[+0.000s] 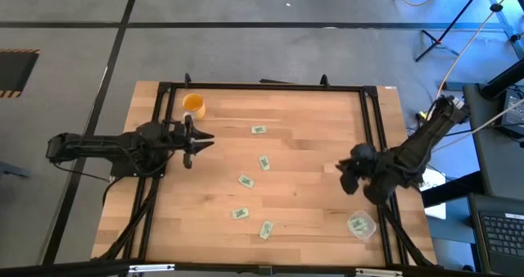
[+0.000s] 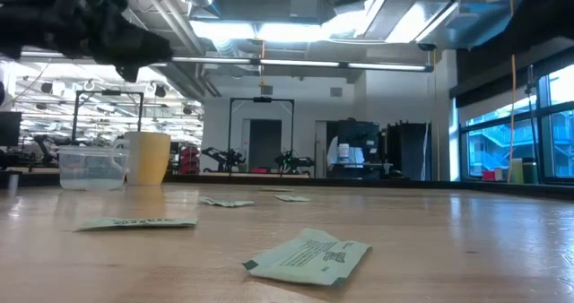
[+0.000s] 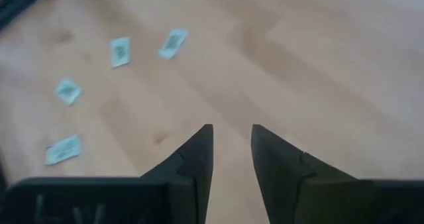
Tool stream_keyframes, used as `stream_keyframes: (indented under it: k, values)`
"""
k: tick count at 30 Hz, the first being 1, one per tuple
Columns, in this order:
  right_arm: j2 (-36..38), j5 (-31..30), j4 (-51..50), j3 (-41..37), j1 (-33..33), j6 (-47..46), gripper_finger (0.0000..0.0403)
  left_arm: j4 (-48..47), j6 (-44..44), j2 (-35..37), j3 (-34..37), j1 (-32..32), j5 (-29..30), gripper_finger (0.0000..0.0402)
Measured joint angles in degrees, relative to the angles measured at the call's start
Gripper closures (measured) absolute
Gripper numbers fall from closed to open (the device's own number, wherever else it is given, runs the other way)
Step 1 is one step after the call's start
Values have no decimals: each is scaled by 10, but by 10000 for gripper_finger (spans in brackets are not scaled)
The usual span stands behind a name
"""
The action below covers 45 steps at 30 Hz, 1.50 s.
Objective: Pick and place items into bin
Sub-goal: Put the green stevia packet into the top transparent bin
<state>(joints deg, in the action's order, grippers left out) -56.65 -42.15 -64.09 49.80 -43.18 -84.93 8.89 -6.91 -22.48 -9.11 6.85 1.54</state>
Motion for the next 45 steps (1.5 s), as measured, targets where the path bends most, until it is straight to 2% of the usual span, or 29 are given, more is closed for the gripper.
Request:
stream_keyframes:
  k: [7, 13, 18, 26, 32, 36, 40, 45]
  values:
    - [95, -29, 26, -82, 68, 45, 297, -62, 32, -172, -123, 0, 4, 271]
    - [146, -73, 163, -162, 106, 172, 297, -105, 64, -316, -227, 0, 6, 268]
    - [172, -72, 304, -216, 155, 316, 297, -142, 82, -411, -292, 10, 5, 268]
    - [216, -25, 451, -308, 266, 447, 297, -148, 125, -517, -340, 61, 4, 268]
    - [267, 26, 598, -402, 314, 517, 297, -132, 172, -593, -379, 69, 4, 267]
    - [298, 28, 674, -451, 330, 574, 297, -160, 177, -641, -422, 73, 2, 262]
    - [317, 27, 708, -477, 339, 635, 297, -192, 212, -686, -452, 78, 4, 254]
    - [324, -16, 715, -491, 342, 659, 297, -200, 255, -732, -475, 79, 35, 247]
